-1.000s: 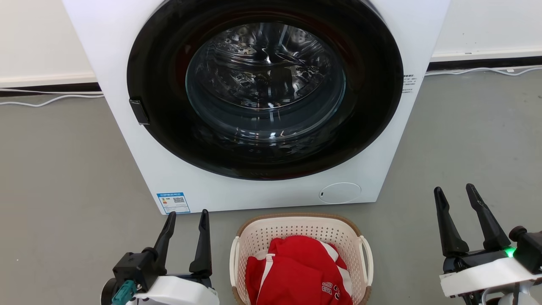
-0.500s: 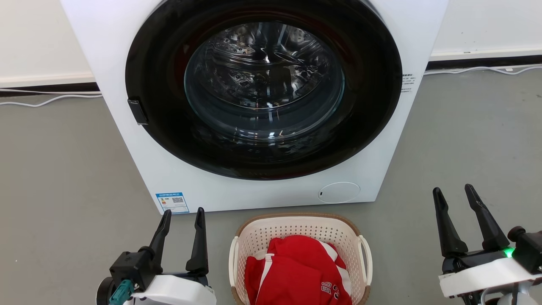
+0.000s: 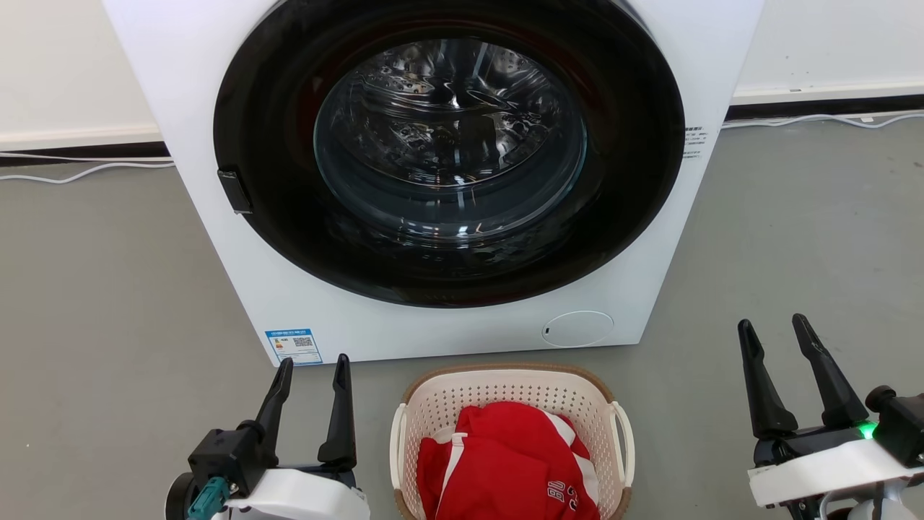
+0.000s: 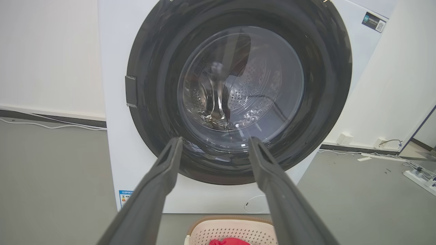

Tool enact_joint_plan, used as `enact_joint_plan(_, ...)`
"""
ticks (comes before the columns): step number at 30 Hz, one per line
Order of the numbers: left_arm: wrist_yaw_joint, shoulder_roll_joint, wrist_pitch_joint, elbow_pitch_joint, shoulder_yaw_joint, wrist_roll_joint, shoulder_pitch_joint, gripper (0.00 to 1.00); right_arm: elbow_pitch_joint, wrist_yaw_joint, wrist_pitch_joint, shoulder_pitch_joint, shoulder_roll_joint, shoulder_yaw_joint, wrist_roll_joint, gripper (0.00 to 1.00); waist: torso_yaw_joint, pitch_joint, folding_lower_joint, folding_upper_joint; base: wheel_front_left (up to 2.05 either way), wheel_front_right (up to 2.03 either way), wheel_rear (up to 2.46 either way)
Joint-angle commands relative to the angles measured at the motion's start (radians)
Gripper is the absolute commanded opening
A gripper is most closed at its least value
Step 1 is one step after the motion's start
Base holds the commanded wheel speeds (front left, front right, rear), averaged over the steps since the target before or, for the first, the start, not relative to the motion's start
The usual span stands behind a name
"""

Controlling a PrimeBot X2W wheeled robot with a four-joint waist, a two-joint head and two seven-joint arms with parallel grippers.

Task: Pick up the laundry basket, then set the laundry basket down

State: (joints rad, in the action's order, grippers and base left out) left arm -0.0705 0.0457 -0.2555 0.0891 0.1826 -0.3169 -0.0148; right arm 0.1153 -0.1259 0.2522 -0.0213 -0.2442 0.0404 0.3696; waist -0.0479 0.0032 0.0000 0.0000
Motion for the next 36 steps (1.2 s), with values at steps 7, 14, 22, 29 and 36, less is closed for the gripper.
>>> enact_joint_plan(7,0.002,-0.004,0.001,0.032,0.004,-0.014,-0.009,0.0,0.029,0.002,-0.003,0.009,0.017,0.004,0.005,0.0,-0.001,0.0,0.0,0.0,0.0,0.0,0.0)
enact_joint_plan(14,0.012,0.001,0.017,0.034,-0.007,-0.092,-0.005,0.0,0.033,0.002,-0.021,0.006,0.025,-0.003,0.077,0.0,0.001,-0.002,0.0021,0.0,0.0,0.0,0.0)
enact_joint_plan(22,0.023,0.006,0.033,0.044,-0.018,-0.169,0.004,0.0,0.04,0.001,-0.04,-0.001,0.033,-0.009,0.148,0.0,0.004,0.0,0.0001,0.0,0.0,0.0,0.0)
enact_joint_plan(29,0.035,0.01,0.05,0.054,-0.03,-0.245,0.013,0.0,0.046,0.001,-0.059,-0.007,0.042,-0.017,0.219,0.0,0.007,0.0,0.0,0.0,0.0,0.0,0.0)
enact_joint_plan(36,0.047,0.014,0.067,0.063,-0.043,-0.321,0.021,0.0,0.052,0.001,-0.078,-0.012,0.051,-0.024,0.29,0.0,0.01,0.0,0.0,0.0,0.0,0.0,0.0)
